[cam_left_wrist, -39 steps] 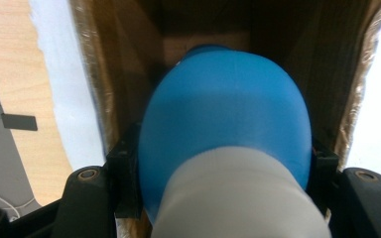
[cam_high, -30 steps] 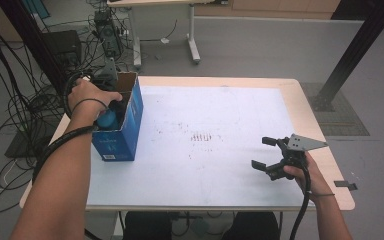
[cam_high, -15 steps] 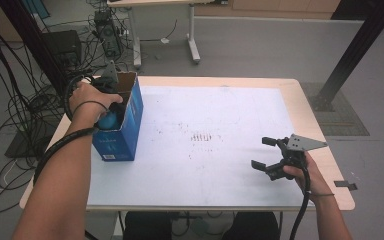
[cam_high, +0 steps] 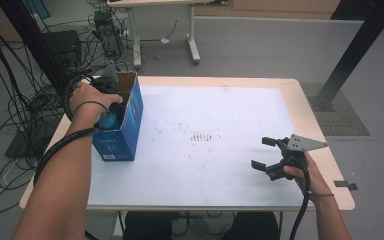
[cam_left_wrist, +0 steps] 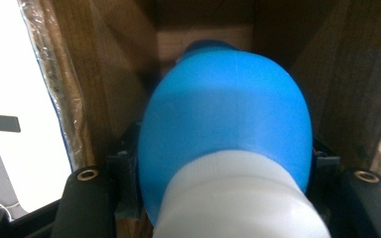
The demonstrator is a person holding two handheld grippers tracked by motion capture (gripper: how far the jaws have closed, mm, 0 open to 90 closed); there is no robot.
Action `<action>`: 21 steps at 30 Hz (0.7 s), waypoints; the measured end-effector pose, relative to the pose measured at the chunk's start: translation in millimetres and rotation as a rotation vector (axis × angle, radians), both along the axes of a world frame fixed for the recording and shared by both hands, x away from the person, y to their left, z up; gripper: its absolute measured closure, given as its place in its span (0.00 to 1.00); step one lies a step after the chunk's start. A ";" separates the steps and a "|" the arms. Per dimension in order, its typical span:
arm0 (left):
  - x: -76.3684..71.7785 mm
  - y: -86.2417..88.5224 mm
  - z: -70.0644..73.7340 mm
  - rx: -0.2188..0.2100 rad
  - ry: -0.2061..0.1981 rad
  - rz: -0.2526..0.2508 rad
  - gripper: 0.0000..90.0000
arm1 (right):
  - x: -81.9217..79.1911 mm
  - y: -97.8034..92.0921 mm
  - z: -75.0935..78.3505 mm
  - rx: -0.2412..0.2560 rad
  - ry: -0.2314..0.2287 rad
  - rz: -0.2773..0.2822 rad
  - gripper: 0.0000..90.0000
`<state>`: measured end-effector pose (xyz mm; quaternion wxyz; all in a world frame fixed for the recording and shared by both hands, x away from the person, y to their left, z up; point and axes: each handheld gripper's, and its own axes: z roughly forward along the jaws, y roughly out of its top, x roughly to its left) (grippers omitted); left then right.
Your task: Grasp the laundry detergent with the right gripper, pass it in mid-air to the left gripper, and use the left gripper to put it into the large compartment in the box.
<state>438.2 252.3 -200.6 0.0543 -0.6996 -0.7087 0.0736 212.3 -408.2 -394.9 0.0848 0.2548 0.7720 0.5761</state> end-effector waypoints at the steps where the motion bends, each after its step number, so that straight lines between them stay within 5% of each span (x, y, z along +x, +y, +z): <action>1: 0.0 -0.3 0.0 0.000 0.000 0.001 0.42 | 0.0 -0.1 -0.1 0.001 0.000 -0.001 0.00; 21: -0.9 0.9 0.3 -0.003 0.003 0.006 0.42 | 0.0 -0.3 -0.4 0.004 -0.002 0.000 0.00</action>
